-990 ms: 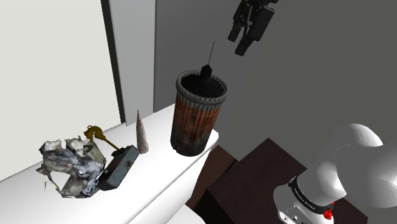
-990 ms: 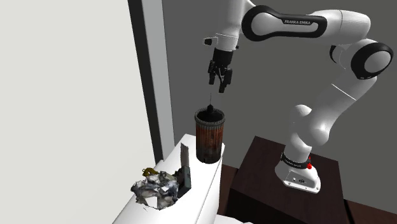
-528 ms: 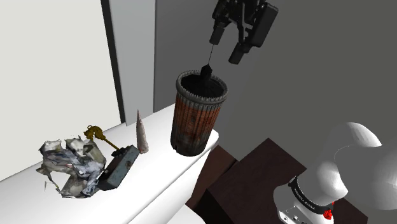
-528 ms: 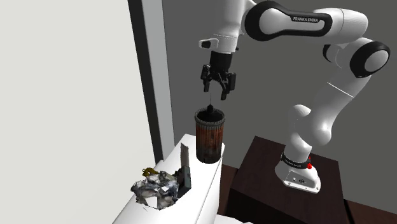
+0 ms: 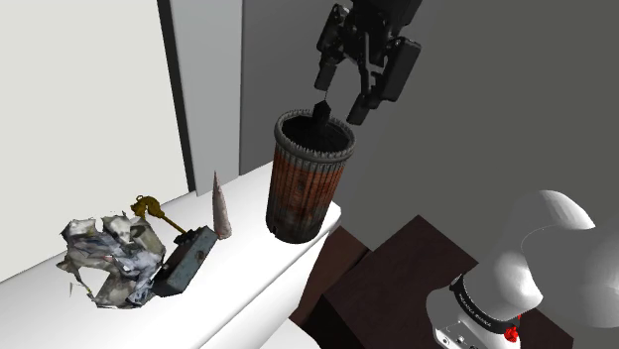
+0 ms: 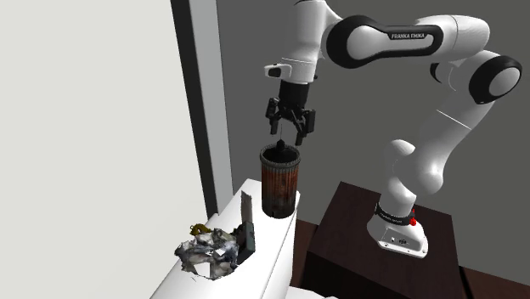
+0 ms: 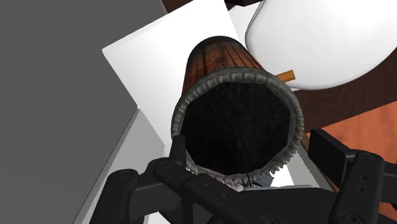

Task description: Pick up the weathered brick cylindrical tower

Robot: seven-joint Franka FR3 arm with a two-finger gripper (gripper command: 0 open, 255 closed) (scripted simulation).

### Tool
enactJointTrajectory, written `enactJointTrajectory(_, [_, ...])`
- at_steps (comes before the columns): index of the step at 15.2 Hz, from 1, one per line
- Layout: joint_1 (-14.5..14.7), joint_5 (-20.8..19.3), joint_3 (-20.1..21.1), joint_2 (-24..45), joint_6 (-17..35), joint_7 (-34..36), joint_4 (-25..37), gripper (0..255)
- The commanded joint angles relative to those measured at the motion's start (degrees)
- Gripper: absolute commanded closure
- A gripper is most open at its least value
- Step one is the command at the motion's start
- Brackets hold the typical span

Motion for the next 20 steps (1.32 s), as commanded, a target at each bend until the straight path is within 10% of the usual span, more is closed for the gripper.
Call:
enactJointTrajectory(1, [0.0,0.1,0.0,-0.2,1.3,-0.2,-1.5,0])
enactJointTrajectory(2, [0.0,0.1,0.0,-0.2,1.3,-0.2,-1.5,0])
enactJointTrajectory(3, [0.0,0.1,0.0,-0.3,1.3,-0.2,-1.6,255])
enactJointTrajectory(20, [-0.1,-0.3,-0.2,1.5,-4.7,0.5,6.2,255])
